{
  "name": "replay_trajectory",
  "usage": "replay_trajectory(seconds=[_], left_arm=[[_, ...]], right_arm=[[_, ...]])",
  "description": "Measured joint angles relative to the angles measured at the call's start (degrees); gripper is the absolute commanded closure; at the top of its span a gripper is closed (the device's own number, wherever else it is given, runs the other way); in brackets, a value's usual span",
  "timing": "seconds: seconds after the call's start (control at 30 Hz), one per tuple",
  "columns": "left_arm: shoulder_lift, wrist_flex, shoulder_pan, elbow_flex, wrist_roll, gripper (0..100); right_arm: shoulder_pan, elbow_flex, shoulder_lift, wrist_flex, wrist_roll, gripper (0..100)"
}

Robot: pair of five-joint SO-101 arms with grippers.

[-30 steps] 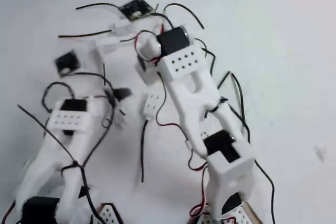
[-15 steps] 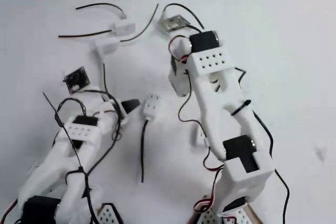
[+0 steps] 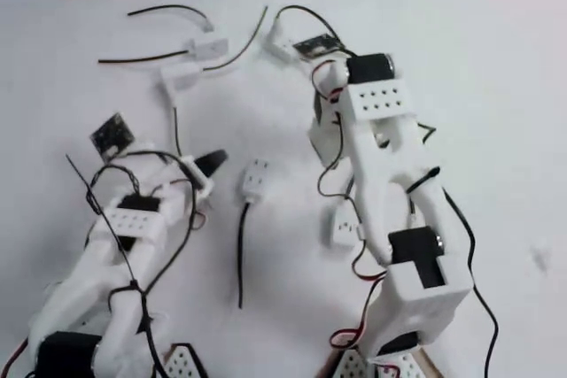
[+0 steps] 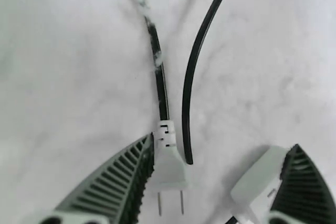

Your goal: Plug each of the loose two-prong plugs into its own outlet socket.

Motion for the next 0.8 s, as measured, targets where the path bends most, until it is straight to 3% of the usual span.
replay_trajectory(seconds=[0.33, 0.53, 0.8], left_arm=[[2.5, 14.4, 0.1, -12.5, 0.0, 63], [18.1, 25.2, 0.1, -25.5, 0.4, 63], [36.9, 42.7, -1.5, -43.0, 7.5, 63]], right_arm=[[0.3, 0.6, 0.0, -0.2, 0.0, 69.0], [0.3, 5.2, 0.0, -0.2, 0.0, 69.0], [0.3, 6.7, 0.0, -0.6, 0.0, 69.0]])
